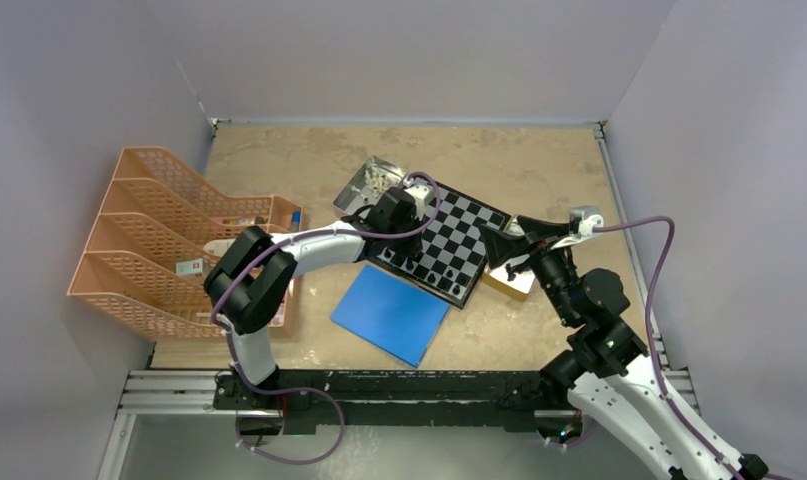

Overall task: Set up the chess pieces on the board
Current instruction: Place the chess piece on the chessboard.

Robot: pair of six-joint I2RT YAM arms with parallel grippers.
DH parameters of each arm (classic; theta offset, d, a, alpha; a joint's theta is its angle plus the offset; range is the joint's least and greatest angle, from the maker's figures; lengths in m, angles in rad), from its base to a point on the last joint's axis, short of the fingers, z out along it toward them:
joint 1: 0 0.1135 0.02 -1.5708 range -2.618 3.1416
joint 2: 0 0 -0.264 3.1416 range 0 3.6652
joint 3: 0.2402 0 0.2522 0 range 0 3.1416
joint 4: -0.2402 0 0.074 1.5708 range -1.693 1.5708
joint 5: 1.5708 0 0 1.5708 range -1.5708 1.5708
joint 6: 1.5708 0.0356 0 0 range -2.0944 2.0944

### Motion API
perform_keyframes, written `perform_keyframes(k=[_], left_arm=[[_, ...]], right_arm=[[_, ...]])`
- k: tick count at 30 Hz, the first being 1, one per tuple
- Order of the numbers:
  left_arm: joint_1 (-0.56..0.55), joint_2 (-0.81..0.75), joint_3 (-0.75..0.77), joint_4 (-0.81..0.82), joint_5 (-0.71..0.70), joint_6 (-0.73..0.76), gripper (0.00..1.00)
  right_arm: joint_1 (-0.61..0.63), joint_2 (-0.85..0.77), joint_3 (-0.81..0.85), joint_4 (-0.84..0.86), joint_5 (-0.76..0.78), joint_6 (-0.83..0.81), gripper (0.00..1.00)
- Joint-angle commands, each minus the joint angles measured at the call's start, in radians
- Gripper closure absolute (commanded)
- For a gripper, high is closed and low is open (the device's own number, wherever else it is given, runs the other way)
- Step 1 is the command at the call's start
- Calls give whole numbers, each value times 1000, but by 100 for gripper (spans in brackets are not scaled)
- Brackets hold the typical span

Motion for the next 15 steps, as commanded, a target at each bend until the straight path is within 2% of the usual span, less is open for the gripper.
perform_keyframes(k=[1,11,15], left_arm=[[0,8,42,3,-18,3,100],[0,28,63,-38,-26,12,96],[-1,32,71,-47,-21,20,91]], right_arm=[[2,-2,36,34,41,-13,1],[2,1,23,44,55,-11,1],[2,4,17,46,59,-12,1]])
